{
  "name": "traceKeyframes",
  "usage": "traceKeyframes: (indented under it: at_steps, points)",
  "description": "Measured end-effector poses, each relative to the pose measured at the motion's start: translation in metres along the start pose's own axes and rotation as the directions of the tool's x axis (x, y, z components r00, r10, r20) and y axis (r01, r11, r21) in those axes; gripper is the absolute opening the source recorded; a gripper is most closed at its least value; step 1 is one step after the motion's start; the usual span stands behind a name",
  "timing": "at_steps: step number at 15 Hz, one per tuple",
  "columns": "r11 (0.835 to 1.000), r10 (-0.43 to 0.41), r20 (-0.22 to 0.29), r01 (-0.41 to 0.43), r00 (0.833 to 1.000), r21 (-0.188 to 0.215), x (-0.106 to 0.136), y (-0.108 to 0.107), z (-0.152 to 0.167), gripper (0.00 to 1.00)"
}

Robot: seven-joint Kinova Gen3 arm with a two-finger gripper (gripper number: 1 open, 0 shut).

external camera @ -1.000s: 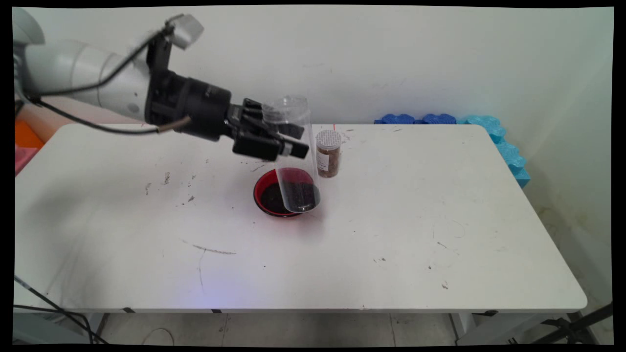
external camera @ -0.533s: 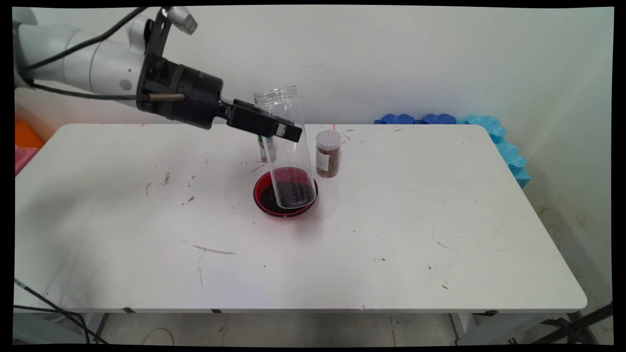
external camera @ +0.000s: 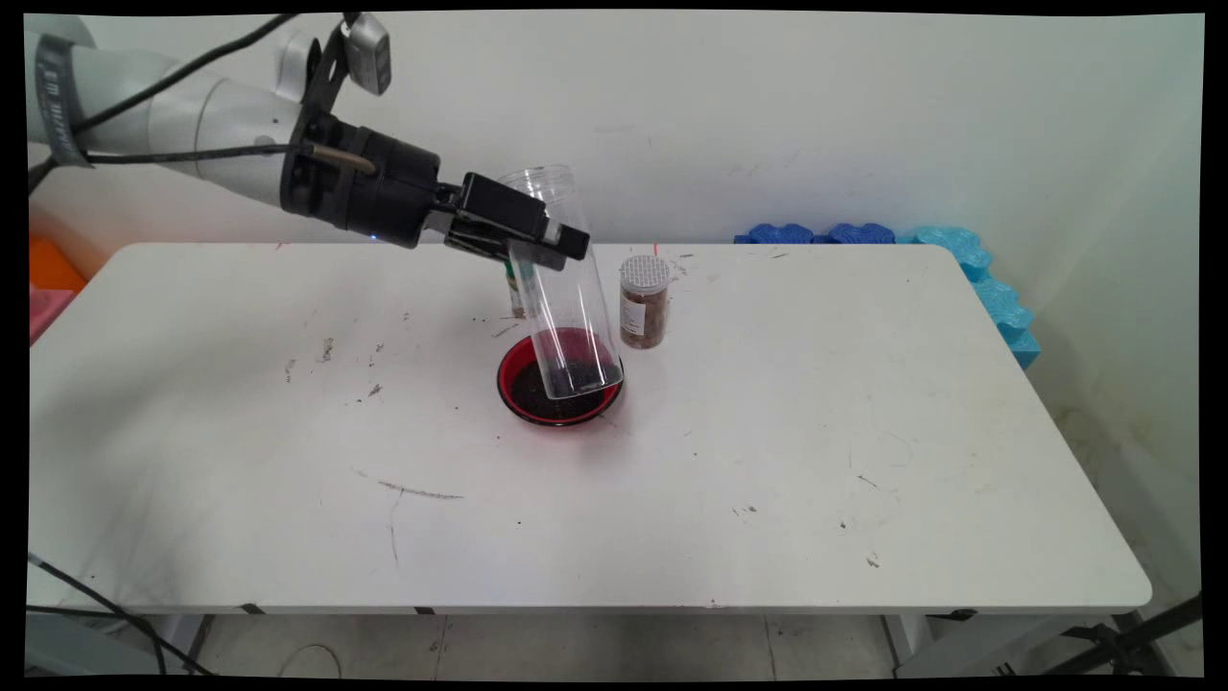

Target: Pour the black seasoning powder in the red bowl

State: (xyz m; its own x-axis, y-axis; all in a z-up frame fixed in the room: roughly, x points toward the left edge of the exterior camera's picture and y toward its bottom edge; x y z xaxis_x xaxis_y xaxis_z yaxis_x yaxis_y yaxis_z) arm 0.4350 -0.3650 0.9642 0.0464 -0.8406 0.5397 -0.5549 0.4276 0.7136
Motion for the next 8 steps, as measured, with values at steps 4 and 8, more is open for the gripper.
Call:
traceKeyframes:
  at_steps: [4,8]
  points:
    - [0.992,-0.125,0.011,0.125,0.992,0.018,-0.001,-0.011,0.002,0.00]
    - [0.962,-0.274,0.016,0.274,0.962,0.007,-0.001,-0.020,0.007,0.00]
